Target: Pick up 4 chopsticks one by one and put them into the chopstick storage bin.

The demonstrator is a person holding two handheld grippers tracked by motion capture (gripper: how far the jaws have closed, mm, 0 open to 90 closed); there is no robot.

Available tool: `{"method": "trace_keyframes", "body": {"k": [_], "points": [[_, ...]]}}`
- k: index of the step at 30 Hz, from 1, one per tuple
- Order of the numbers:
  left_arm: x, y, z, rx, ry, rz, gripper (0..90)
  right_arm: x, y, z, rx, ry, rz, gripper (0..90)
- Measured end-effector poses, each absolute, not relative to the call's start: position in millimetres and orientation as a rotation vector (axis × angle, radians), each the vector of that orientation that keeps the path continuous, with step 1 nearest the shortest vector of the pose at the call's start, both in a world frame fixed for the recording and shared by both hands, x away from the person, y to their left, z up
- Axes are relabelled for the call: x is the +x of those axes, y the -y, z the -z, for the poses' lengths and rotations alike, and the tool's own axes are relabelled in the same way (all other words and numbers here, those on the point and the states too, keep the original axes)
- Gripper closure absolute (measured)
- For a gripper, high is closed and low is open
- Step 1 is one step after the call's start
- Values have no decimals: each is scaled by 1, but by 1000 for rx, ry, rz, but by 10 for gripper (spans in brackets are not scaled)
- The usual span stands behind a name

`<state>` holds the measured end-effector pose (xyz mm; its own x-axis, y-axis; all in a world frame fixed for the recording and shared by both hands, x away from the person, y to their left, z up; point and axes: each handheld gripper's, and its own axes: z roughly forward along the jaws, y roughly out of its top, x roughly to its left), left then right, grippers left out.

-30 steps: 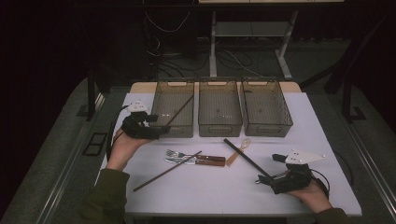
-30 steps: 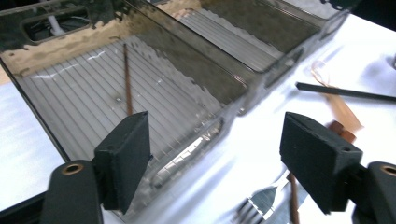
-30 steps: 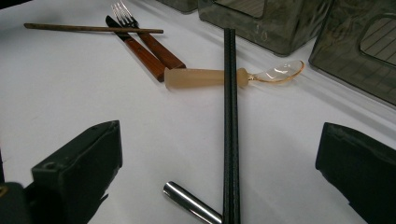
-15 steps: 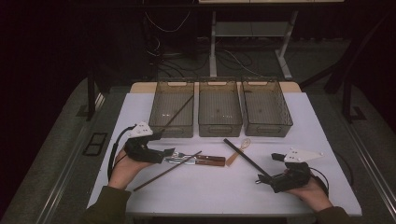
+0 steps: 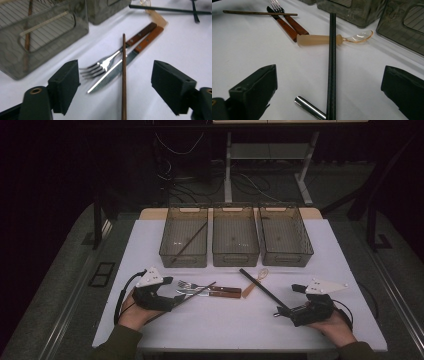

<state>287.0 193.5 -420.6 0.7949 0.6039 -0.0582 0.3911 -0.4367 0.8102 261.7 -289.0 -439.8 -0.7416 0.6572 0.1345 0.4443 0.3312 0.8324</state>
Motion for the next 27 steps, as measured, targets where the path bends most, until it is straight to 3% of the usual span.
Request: {"method": "trace_keyframes", "body": {"k": [7, 21, 27], "points": [[283, -191, 431, 2128, -721, -259, 323, 261, 288, 440, 1001, -2370, -1363, 8], [285, -189, 442, 2223, -716, -224, 655, 261, 288, 440, 1010, -2373, -1354, 8], [285, -187, 444, 2253, -708, -222, 721, 261, 288, 440, 1006, -2373, -1353, 8]]}}
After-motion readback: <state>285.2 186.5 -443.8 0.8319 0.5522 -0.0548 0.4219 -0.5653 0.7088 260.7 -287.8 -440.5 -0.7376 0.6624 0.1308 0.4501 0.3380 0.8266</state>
